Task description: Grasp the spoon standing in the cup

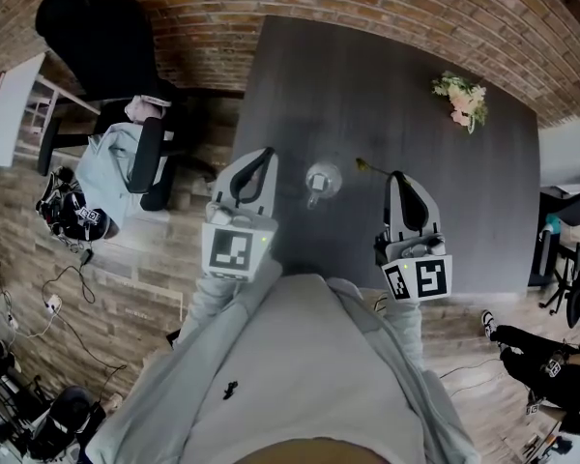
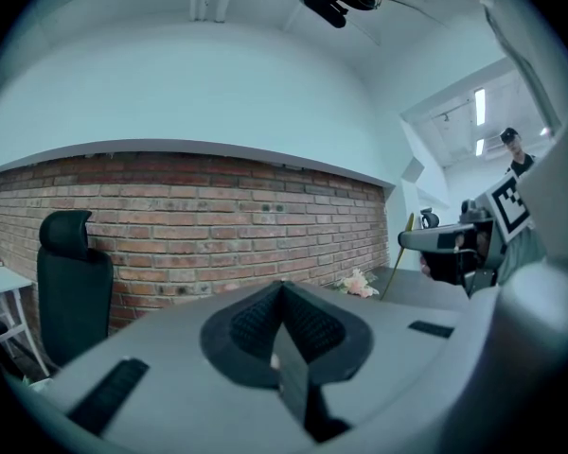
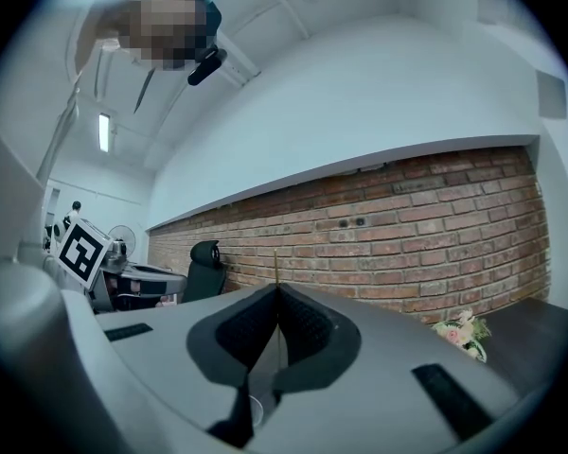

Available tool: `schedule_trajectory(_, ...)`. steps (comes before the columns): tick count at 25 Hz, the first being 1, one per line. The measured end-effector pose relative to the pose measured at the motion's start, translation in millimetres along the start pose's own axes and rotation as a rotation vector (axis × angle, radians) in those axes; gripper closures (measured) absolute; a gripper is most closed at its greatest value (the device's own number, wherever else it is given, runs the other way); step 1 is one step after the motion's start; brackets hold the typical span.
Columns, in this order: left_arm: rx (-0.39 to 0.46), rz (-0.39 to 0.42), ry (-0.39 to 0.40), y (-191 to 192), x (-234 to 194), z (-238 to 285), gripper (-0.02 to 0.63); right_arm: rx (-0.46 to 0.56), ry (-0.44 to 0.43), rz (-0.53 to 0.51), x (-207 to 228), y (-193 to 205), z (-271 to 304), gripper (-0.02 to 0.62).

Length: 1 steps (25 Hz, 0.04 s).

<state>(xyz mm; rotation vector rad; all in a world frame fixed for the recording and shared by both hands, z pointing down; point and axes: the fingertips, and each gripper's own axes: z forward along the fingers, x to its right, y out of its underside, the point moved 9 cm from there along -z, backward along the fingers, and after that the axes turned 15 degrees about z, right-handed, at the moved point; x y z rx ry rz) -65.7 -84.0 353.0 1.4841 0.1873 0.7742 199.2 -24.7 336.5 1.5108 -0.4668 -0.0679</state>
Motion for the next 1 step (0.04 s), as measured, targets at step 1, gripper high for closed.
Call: schedule_trajectory(1, 0.003, 0.008, 0.002, 0.7, 0.4, 0.3, 0.588, -0.001, 0.000, 0.001, 0.2, 0.6, -0.1, 0.577)
